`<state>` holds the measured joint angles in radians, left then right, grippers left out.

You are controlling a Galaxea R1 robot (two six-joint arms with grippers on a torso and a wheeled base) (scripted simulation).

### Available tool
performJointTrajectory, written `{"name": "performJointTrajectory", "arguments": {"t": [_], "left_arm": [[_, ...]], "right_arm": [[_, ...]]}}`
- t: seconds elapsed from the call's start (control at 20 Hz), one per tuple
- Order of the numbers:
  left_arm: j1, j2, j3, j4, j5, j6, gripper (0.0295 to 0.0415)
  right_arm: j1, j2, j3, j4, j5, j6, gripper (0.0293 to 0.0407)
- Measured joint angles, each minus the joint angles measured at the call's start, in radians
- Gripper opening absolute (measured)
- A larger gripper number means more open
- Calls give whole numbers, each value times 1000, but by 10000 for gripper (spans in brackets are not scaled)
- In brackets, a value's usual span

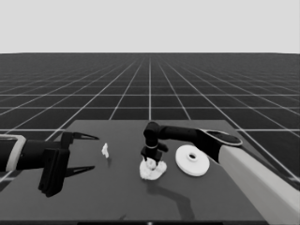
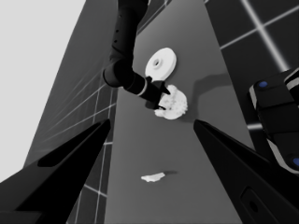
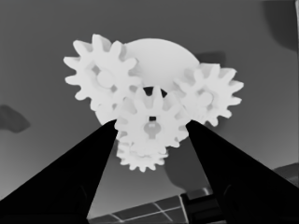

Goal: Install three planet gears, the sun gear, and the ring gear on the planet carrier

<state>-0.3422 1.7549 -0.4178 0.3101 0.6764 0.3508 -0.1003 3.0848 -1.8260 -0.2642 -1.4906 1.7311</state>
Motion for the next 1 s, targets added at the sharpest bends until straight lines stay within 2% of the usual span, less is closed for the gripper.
{"name": "performJointTrajectory", "arguments": {"t": [1.0], "left_arm": [[0,0,0,0,0,0,385]], "right_arm": [[0,0,0,0,0,209,309]]}}
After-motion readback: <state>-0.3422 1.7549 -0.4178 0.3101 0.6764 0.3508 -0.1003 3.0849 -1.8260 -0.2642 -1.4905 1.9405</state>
